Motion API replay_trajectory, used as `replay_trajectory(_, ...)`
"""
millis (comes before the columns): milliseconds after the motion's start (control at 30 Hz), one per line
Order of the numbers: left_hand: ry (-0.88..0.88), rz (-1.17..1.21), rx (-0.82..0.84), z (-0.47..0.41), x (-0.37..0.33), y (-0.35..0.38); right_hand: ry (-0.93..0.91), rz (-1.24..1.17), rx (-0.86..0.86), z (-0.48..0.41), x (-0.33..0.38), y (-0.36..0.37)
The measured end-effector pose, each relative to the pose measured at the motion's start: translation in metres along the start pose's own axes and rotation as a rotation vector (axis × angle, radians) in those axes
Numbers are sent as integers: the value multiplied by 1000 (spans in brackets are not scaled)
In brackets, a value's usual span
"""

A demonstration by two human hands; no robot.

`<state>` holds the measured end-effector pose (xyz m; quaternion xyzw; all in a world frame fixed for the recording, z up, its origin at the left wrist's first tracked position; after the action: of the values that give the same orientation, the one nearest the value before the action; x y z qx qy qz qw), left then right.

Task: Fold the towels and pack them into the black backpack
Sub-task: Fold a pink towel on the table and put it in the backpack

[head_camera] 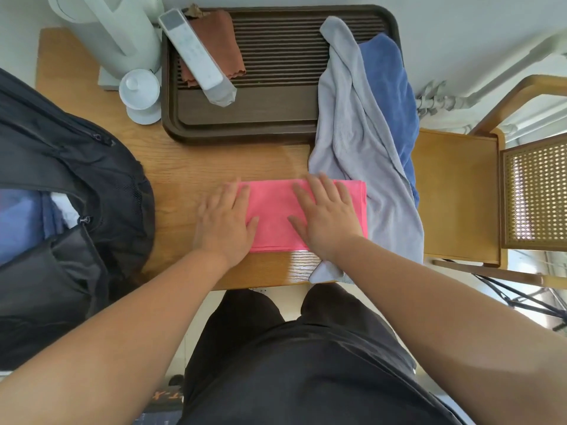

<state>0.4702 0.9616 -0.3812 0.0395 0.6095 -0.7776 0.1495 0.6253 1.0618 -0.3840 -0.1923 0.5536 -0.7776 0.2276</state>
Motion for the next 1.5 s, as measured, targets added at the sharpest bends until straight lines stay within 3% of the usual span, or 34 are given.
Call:
replay_trajectory(167,-84,-39,193,-6,2,43,145,51,85,-8,-13,37)
replay_trajectory(533,-55,-19,226,-5,13,60,173,88,60,-8,-42,42)
replay_trajectory(633,-80,105,74,-1,15,44,159,72,27,-5,-32,34)
replay_trajectory(767,-456,371,-263,16,36,19,31,6,15,0,11,26)
replay_trajectory(833,-660,544,-297,20,48,27,15,0,43,-2,27,31)
replay_trajectory(933,-816,679,-281,15,56,37,55,18,108,-6,28,48)
replay_trajectory(1133,-829,698,-142,-5,53,39,74,43,127,-5,26,54)
replay_trajectory(1333,-769,931,-268,11,49,22,47,74,153,12,33,56)
replay_trajectory(1500,-775,964,-315,47,73,8,-37,49,211,19,74,56)
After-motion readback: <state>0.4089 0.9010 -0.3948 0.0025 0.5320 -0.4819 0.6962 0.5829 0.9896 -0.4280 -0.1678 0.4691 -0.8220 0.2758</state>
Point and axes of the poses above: each hand's wrist, its own z-axis away from the middle knuckle, its own y-axis out of the palm, x = y × z, the point moved 7 cm from there along -z, towards the middle knuckle, and after that the axes turned 13 degrees about y, right-handed, at the moved point
